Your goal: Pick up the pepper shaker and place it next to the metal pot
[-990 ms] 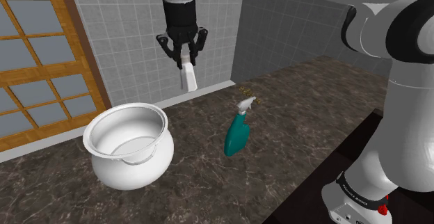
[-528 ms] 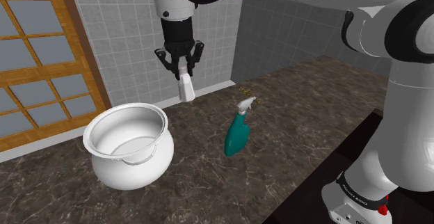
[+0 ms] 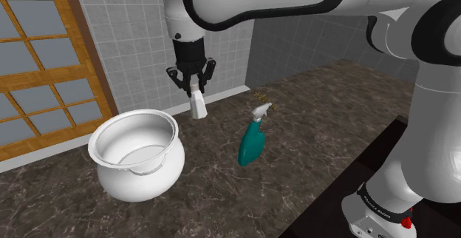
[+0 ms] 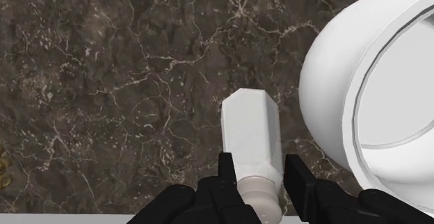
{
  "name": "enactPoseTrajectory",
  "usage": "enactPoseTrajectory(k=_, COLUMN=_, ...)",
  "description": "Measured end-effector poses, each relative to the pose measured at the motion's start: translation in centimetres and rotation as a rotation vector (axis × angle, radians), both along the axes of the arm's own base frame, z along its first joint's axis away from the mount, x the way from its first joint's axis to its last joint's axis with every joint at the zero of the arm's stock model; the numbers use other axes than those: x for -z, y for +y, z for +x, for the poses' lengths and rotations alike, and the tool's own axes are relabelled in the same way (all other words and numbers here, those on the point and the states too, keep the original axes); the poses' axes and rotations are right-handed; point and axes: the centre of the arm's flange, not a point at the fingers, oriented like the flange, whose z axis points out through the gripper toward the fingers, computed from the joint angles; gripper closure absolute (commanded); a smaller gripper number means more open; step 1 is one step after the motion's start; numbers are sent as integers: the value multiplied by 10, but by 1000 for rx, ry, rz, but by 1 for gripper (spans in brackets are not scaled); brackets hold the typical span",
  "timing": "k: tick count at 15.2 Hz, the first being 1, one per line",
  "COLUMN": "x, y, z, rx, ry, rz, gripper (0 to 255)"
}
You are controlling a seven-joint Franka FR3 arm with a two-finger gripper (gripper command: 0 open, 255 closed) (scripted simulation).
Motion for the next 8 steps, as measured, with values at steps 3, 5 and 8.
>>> enactPoseTrajectory(k=3, x=16, y=-1, z=0, rx=0, ry=0, rz=0, gripper=255)
enactPoseTrajectory(k=5, x=27, y=-2, z=1, rx=0, ry=0, rz=0, gripper=255)
enactPoseTrajectory(k=8, x=42, y=-1, z=0, rx=0, ry=0, rz=0, gripper=255)
